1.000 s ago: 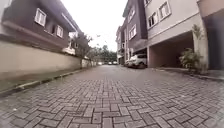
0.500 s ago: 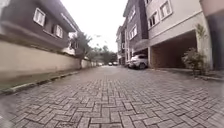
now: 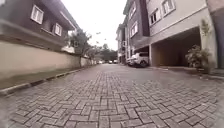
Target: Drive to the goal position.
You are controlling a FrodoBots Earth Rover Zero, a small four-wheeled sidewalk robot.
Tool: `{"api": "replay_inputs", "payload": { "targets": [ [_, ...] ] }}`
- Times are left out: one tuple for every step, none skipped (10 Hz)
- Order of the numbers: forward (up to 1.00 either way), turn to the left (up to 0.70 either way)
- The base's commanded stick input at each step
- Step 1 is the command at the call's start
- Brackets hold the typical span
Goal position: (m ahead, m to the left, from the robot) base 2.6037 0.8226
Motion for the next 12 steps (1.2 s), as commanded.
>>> {"api": "replay_inputs", "payload": {
  "targets": [
    [0.50,0.00],
    [0.50,0.00],
    [0.50,0.00],
    [0.49,0.00],
    [0.49,0.00],
    [0.50,0.00],
    [0.50,0.00],
    [0.50,0.00],
    [0.50,0.00],
    [0.50,0.00],
    [0.50,0.00],
    [0.50,0.00]
  ]
}}
